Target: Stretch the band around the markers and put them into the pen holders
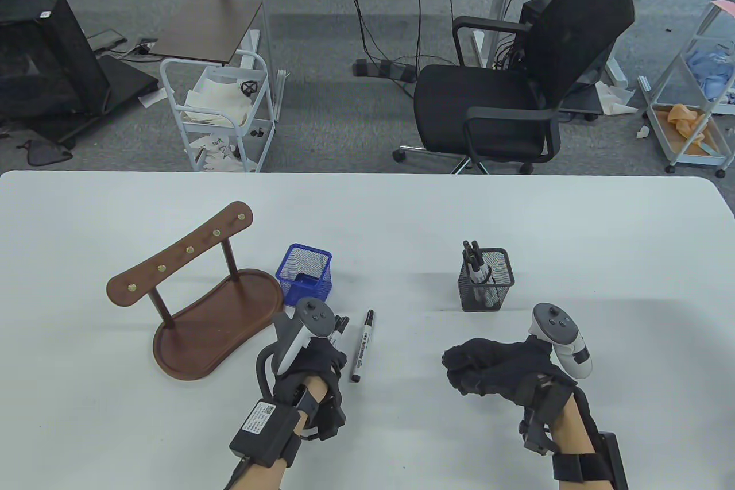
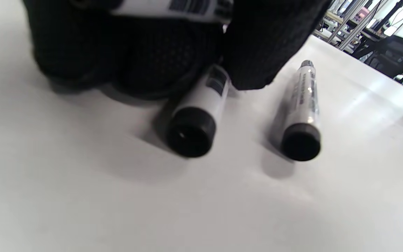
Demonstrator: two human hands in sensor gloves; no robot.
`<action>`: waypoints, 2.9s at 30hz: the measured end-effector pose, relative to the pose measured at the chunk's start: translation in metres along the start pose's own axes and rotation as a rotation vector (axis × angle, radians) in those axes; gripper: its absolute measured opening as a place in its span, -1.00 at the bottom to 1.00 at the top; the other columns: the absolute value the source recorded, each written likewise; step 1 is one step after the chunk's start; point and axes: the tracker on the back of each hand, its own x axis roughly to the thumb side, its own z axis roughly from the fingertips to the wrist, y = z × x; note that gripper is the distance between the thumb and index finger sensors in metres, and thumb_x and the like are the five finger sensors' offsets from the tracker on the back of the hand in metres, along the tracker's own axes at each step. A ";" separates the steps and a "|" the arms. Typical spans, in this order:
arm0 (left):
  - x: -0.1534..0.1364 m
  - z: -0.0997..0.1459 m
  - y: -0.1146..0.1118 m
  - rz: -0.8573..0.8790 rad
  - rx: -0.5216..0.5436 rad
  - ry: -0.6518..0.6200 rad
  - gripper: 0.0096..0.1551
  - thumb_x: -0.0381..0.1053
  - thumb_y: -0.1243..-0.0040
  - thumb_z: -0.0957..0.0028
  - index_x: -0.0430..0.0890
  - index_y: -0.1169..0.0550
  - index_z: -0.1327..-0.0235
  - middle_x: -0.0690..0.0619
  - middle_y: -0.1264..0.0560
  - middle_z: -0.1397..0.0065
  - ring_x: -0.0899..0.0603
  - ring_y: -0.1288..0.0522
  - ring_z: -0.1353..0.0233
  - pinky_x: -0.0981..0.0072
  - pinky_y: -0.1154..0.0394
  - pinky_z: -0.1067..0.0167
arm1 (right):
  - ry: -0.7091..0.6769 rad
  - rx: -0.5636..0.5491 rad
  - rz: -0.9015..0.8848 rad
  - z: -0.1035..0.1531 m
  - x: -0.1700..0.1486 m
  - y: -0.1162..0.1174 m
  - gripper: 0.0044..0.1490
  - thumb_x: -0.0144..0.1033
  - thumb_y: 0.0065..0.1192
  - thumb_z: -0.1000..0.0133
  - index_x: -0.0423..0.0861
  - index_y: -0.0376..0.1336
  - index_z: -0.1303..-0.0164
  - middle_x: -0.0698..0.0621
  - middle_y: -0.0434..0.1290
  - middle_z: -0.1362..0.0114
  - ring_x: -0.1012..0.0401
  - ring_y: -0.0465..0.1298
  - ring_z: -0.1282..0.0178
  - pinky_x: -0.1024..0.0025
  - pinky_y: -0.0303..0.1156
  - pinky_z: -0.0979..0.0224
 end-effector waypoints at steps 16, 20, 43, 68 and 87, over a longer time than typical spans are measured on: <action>-0.007 0.002 0.002 -0.059 -0.024 -0.050 -0.40 0.01 -0.26 -0.24 -0.34 -0.38 -0.34 -0.11 -0.53 -0.09 -0.12 -0.64 0.08 -0.09 -0.63 0.07 | 0.001 0.000 0.001 0.000 0.000 0.000 -0.36 -0.17 0.57 -0.05 0.06 0.38 -0.36 -0.07 0.60 -0.34 -0.09 0.55 -0.26 -0.23 0.34 -0.40; -0.006 0.005 0.006 -0.023 -0.067 -0.083 -0.41 0.02 -0.20 -0.27 -0.33 -0.35 -0.35 -0.13 -0.51 -0.14 -0.16 -0.63 0.02 -0.13 -0.61 0.02 | 0.001 -0.001 -0.001 0.000 0.000 0.000 -0.35 -0.17 0.57 -0.05 0.06 0.38 -0.37 -0.07 0.60 -0.34 -0.10 0.55 -0.26 -0.23 0.34 -0.40; 0.028 0.004 0.019 0.180 -0.114 -0.201 -0.51 -0.02 -0.27 -0.26 -0.23 -0.40 -0.29 -0.27 -0.58 -0.35 -0.35 -0.70 -0.23 -0.16 -0.70 -0.10 | 0.005 0.000 -0.003 0.000 0.000 0.000 -0.35 -0.17 0.57 -0.05 0.06 0.38 -0.37 -0.07 0.60 -0.34 -0.10 0.55 -0.25 -0.23 0.34 -0.40; 0.053 -0.018 -0.004 0.009 -0.131 -0.112 -0.26 -0.05 -0.32 -0.22 -0.36 -0.26 -0.46 -0.25 -0.48 -0.31 -0.21 -0.64 -0.11 -0.17 -0.63 -0.07 | -0.004 -0.009 -0.006 0.002 0.001 -0.002 -0.36 -0.17 0.57 -0.05 0.05 0.38 -0.36 -0.07 0.60 -0.34 -0.10 0.55 -0.25 -0.23 0.34 -0.40; 0.067 -0.014 -0.017 -0.182 -0.056 -0.110 -0.39 -0.02 -0.41 -0.18 -0.33 -0.46 -0.33 -0.21 -0.48 -0.21 -0.16 -0.62 -0.04 -0.17 -0.60 -0.04 | 0.022 -0.020 0.011 0.003 -0.001 -0.003 -0.36 -0.18 0.57 -0.05 0.05 0.38 -0.37 -0.08 0.60 -0.34 -0.10 0.55 -0.25 -0.24 0.34 -0.40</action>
